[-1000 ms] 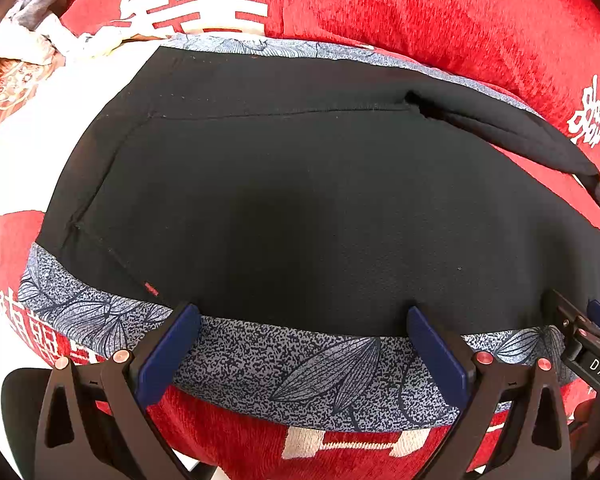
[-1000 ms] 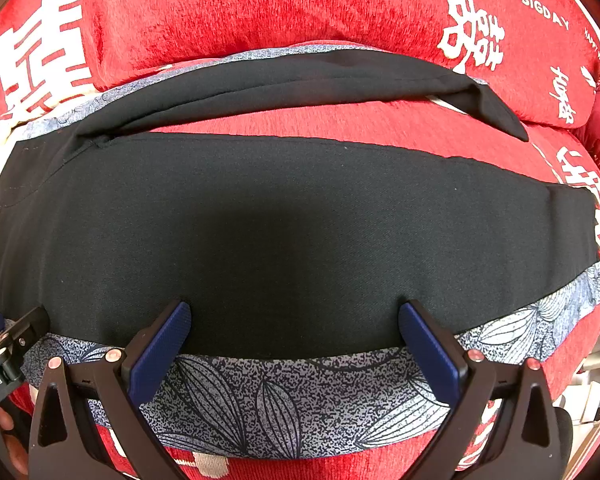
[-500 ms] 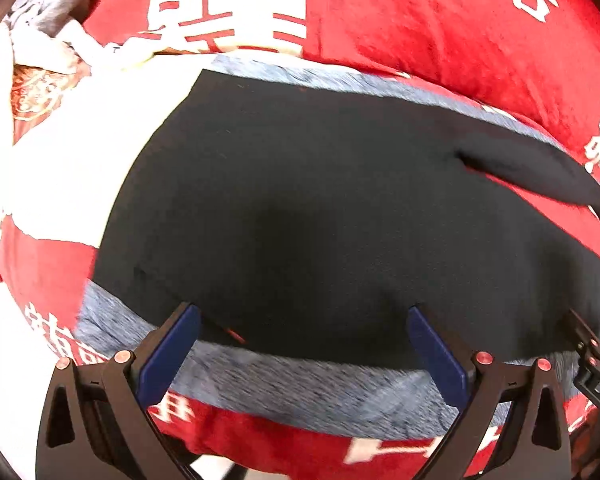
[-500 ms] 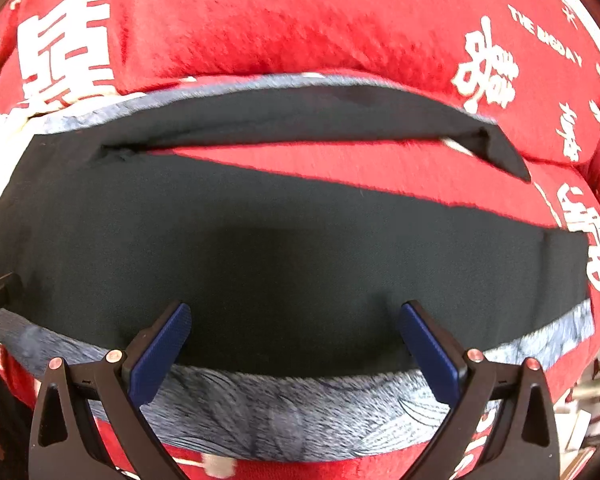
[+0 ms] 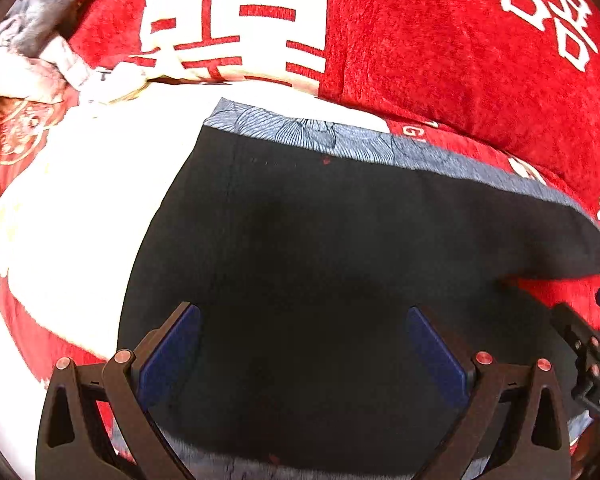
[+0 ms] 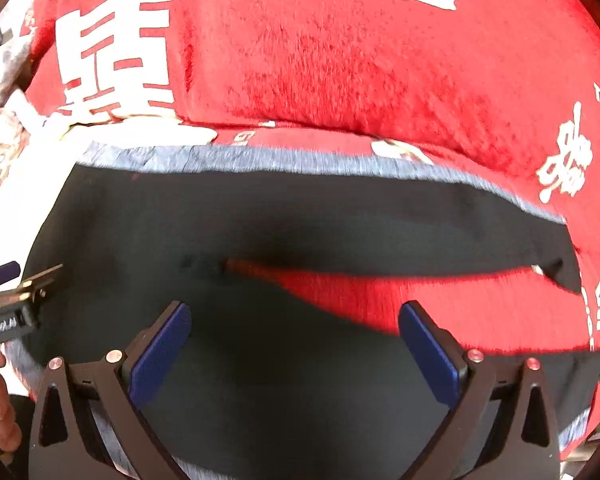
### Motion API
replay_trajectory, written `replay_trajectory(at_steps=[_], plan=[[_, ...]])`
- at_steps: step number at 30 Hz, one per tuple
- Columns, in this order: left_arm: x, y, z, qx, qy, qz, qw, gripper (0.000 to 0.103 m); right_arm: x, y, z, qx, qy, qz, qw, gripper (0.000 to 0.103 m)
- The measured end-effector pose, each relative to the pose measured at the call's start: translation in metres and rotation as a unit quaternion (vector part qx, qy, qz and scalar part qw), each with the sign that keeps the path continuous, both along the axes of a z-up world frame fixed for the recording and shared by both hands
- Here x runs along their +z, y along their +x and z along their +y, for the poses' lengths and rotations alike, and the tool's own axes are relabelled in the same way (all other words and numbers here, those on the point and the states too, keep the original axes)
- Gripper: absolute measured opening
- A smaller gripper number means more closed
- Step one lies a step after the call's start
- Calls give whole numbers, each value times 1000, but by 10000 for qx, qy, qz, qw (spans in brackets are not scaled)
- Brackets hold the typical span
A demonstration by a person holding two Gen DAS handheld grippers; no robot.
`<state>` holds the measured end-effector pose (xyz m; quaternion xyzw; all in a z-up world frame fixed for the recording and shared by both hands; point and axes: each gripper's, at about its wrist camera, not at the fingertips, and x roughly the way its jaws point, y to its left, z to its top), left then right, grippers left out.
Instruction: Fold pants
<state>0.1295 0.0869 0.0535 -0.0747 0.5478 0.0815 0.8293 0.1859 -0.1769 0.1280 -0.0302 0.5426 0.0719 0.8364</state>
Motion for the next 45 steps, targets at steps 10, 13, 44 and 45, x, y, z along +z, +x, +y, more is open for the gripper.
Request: replay_trajectory(at_steps=[10, 13, 44, 45], plan=[[-17, 63, 16, 43, 225, 162, 9996, 103, -26, 69, 36, 216, -19, 184, 9996, 103], [-21, 60, 14, 91, 324, 124, 9994, 103, -32, 70, 41, 300, 22, 215, 9993, 103], [-36, 68, 12, -315, 64, 59, 9995, 103, -109, 193, 141, 3975, 667, 1366, 9049, 103], [-36, 68, 12, -321, 62, 62, 9994, 103, -115, 194, 142, 4044, 617, 1408, 9016, 103]])
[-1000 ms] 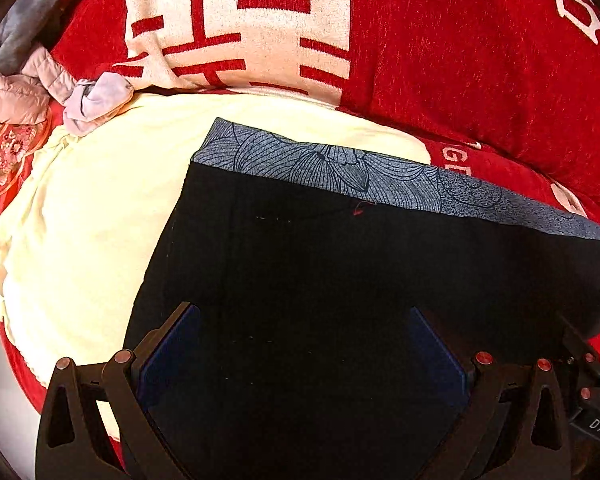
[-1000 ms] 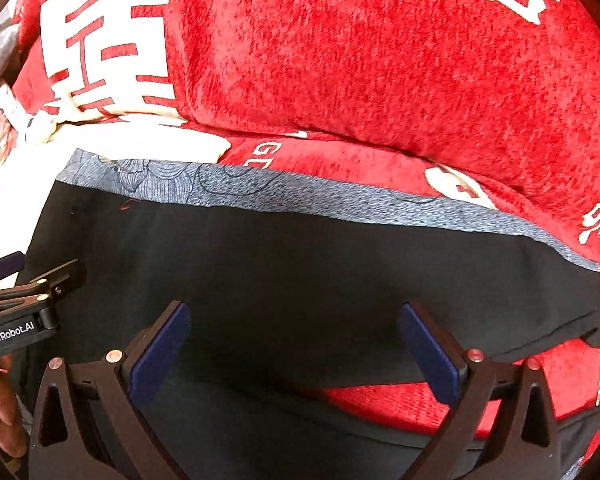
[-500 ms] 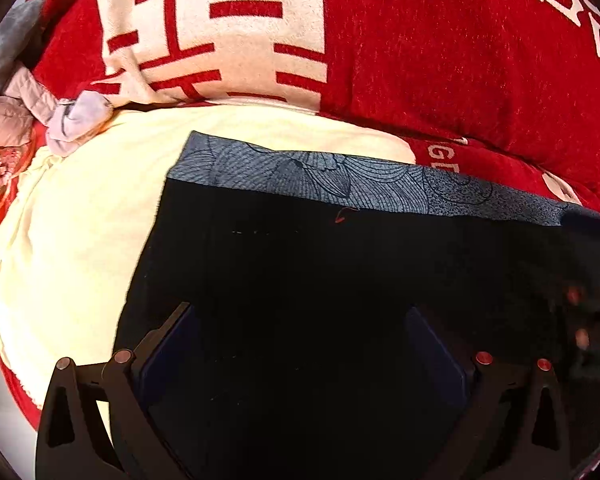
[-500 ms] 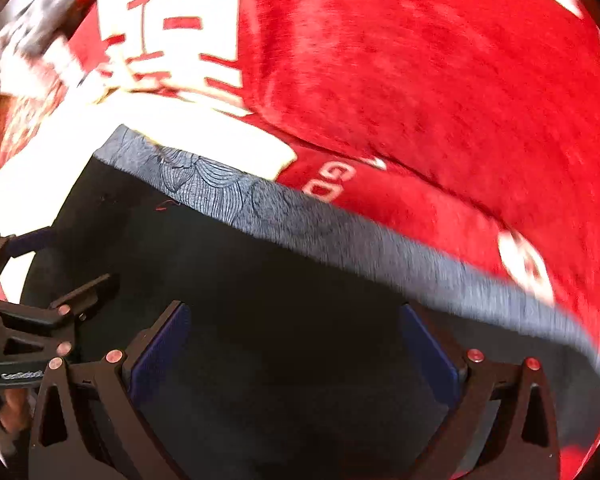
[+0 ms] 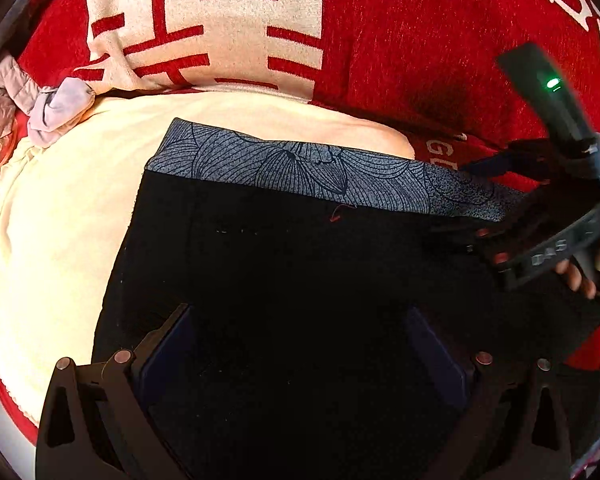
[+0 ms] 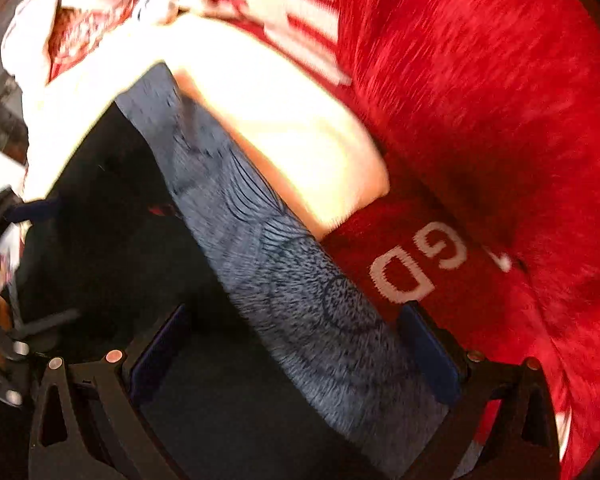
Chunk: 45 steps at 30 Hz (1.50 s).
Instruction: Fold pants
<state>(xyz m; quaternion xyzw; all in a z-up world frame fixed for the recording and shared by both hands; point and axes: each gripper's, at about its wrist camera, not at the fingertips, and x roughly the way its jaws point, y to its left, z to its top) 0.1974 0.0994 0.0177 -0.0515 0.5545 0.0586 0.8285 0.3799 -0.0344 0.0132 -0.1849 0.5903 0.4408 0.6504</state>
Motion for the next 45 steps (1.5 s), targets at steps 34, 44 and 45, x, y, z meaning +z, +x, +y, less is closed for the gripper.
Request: replay_trajectory(at_steps=[34, 44, 45], plan=[[-4, 75, 20, 1610, -907, 875, 9789, 33, 79, -131, -13, -26, 262, -2003, 9794, 4], [7, 45, 27, 1545, -1042, 500, 9812, 15, 81, -119, -32, -325, 280, -2032, 9782, 89], [9, 46, 28, 1535, -1046, 486, 9814, 15, 80, -116, -36, -241, 325, -1956, 9798, 89]])
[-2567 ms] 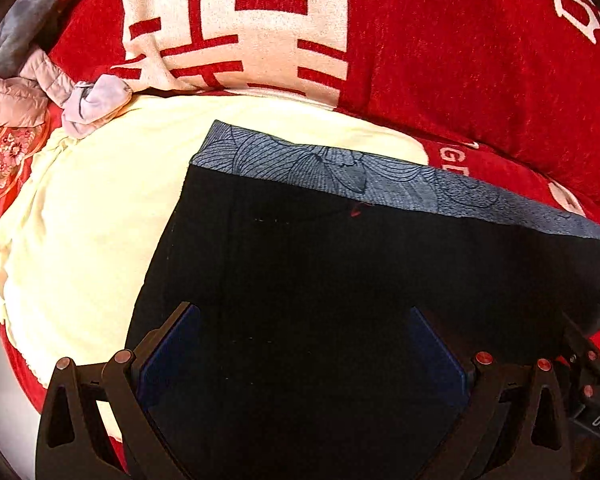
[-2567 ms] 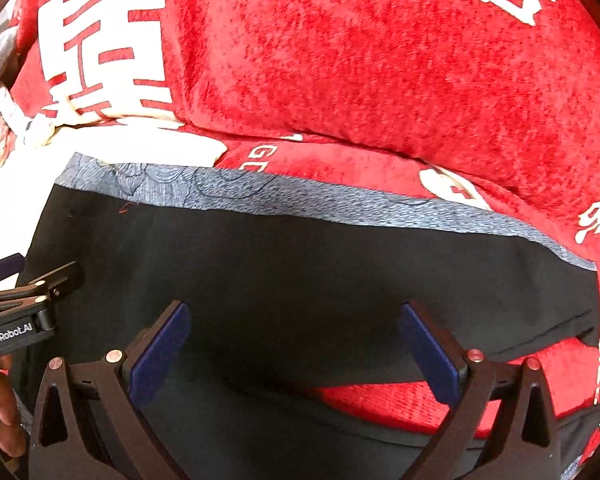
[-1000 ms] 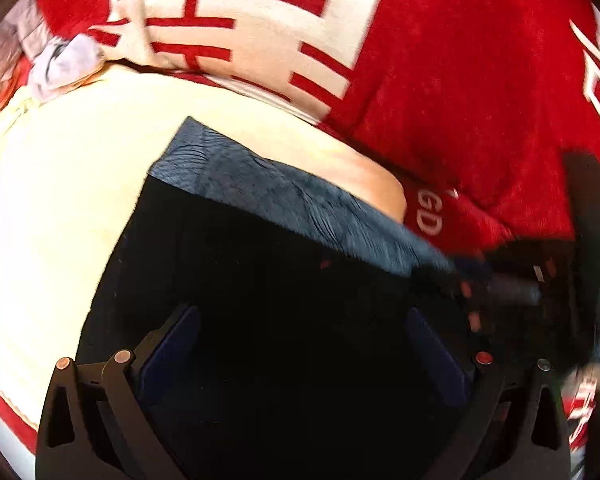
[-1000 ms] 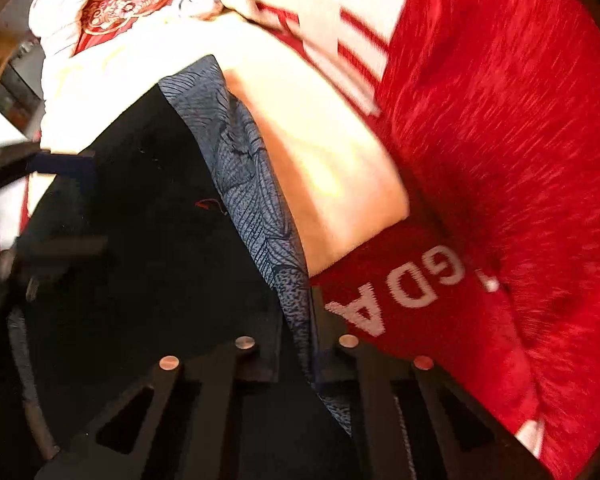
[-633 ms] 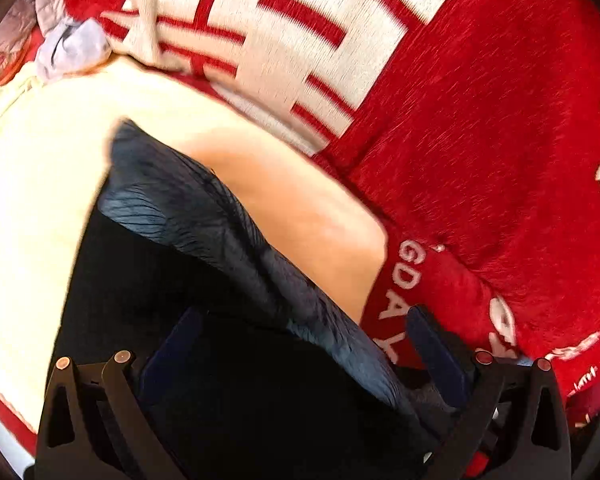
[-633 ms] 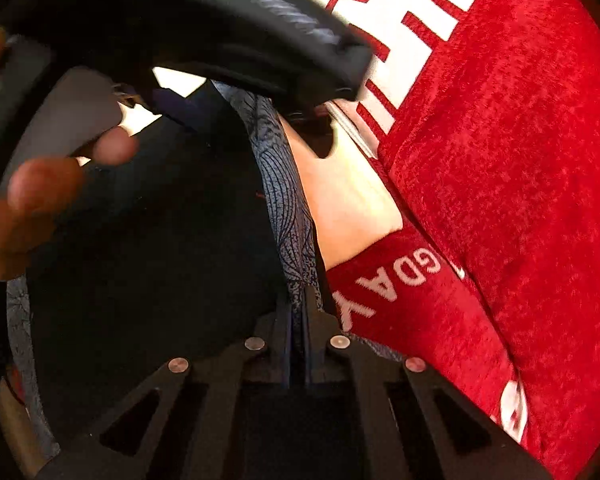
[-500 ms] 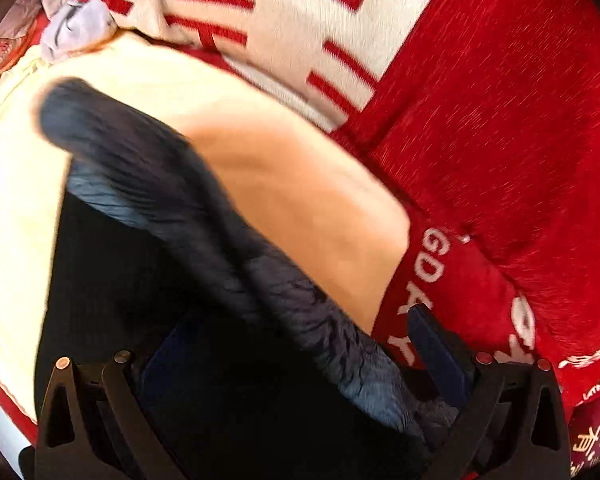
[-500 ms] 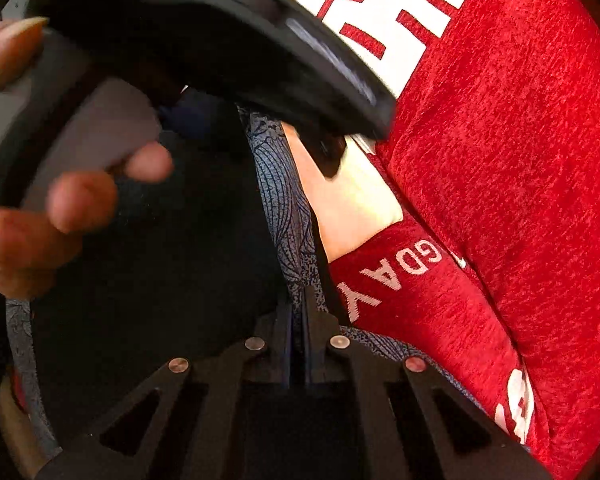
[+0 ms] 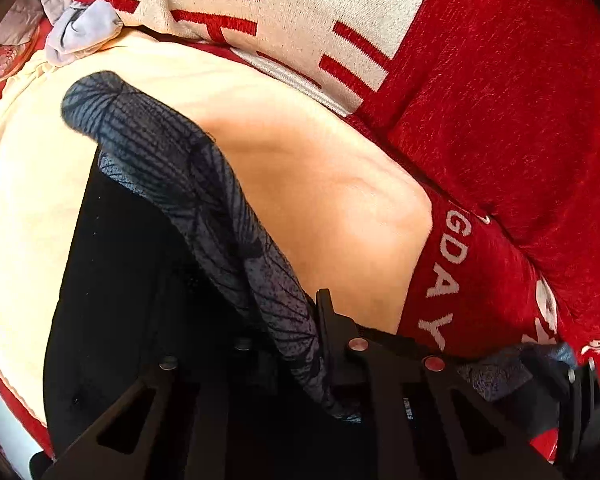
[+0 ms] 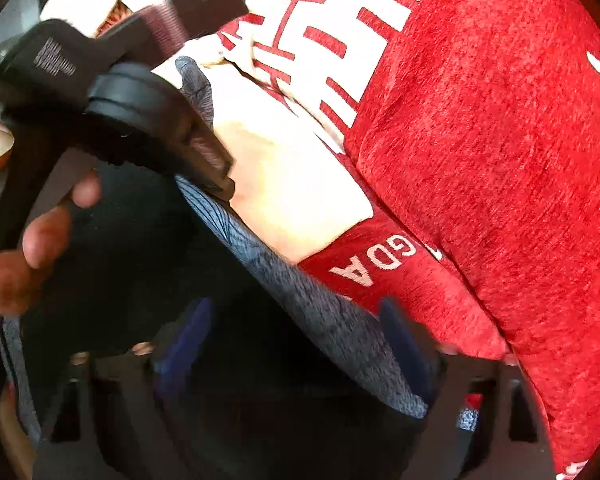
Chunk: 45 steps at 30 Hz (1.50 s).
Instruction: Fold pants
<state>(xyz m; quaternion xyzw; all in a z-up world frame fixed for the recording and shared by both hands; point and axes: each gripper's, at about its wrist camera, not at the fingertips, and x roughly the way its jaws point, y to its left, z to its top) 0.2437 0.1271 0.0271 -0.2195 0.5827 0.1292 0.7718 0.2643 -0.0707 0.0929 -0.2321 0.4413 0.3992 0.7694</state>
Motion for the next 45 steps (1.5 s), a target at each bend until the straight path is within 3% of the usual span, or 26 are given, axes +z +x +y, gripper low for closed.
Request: replay_trajectory(at_steps=[5, 7, 8, 9, 10, 13, 21, 25, 28, 31, 33, 35, 39, 42, 45], plan=[[10, -6, -7, -78, 165, -100, 9998, 15, -25, 40, -18, -115, -579, 410, 9974, 89], [12, -8, -10, -102, 229, -130, 9996, 15, -35, 58, -26, -267, -594, 824, 9945, 86], [14, -11, -10, -113, 232, -141, 9996, 15, -41, 64, -32, -323, -574, 1007, 9927, 77], [14, -11, -11, -115, 179, -141, 9997, 15, -44, 65, -35, -289, -526, 1271, 9901, 47], [15, -13, -11, -107, 153, -146, 9997, 15, -45, 64, -38, -257, -514, 1453, 9877, 35], [27, -27, -12, -155, 97, -325, 9993, 15, -22, 41, -43, -194, -474, 948, 9942, 23], [69, -106, -3, -399, -314, -873, 9949, 15, 52, -66, -49, -532, -478, -269, 9971, 19], [85, -148, -6, -548, -315, -940, 9936, 15, 61, -128, -44, -548, -622, -581, 9949, 19], [86, -182, -14, -627, -166, -985, 9930, 15, 55, -170, -44, -552, -762, -667, 9933, 19], [63, -208, -12, -672, -190, -851, 9939, 15, 32, -200, -41, -731, -828, -406, 9930, 19], [37, -218, -6, -584, -379, -626, 9956, 15, 13, -212, -41, -865, -867, -156, 9924, 19], [13, -225, 4, -400, -748, -472, 9953, 16, 0, -227, -37, -937, -998, -435, 9896, 19], [5, -231, 17, -195, -1212, -643, 9903, 16, -2, -231, -33, -1170, -1100, -655, 9848, 19], [7, -236, 18, -206, -1055, -585, 9925, 32, -3, -230, -33, -1319, -1100, -666, 9829, 20], [12, -248, 22, -252, -858, -539, 9945, 34, -3, -233, -31, -1440, -1156, -741, 9800, 22]])
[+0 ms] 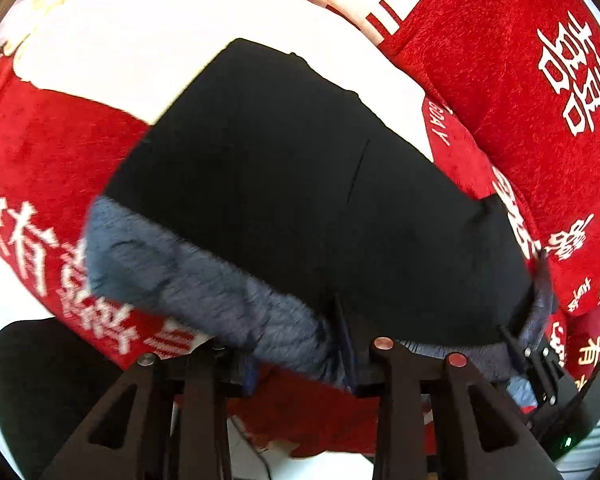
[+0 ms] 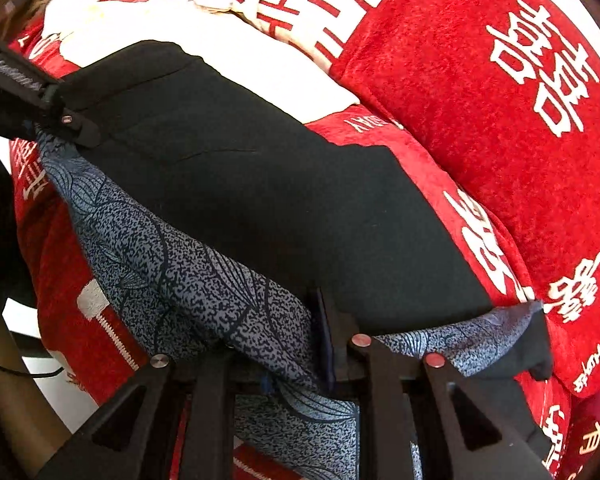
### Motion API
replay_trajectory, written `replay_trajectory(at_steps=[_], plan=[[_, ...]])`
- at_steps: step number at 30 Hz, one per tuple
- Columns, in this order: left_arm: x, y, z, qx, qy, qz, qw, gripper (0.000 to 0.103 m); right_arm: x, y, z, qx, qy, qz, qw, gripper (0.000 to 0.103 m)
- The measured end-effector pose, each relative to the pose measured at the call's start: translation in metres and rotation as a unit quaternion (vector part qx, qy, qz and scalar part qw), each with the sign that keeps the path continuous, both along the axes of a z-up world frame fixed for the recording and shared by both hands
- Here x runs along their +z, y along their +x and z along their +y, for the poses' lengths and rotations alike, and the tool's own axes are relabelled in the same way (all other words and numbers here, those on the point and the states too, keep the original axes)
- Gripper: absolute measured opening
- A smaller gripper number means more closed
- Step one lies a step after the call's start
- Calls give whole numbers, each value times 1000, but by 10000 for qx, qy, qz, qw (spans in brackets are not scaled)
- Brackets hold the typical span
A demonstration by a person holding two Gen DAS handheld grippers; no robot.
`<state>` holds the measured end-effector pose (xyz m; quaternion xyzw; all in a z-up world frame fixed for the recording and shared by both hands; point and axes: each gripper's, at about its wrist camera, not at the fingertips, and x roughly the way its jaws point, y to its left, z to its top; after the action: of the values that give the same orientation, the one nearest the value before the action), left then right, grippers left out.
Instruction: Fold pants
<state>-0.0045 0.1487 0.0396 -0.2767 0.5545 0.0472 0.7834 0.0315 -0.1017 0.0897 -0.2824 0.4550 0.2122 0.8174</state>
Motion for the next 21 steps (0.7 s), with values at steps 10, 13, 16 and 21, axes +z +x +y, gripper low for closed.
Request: replay_trajectory(at_steps=[10, 13, 16, 21], plan=[[24, -45, 38, 416, 561, -23, 9976, 34, 33, -28, -7, -38, 231, 89, 9997, 83], [30, -42, 36, 426, 534, -100, 9976, 34, 48, -23, -16, -250, 702, 152, 9971, 83], [37, -28, 14, 47, 592, -260, 9979, 34, 53, -1, -26, -808, 1260, 230, 9885, 83], [14, 2, -22, -470, 640, 68, 9968, 34, 13, 27, -32, -1540, 1103, 1033, 9764, 83]])
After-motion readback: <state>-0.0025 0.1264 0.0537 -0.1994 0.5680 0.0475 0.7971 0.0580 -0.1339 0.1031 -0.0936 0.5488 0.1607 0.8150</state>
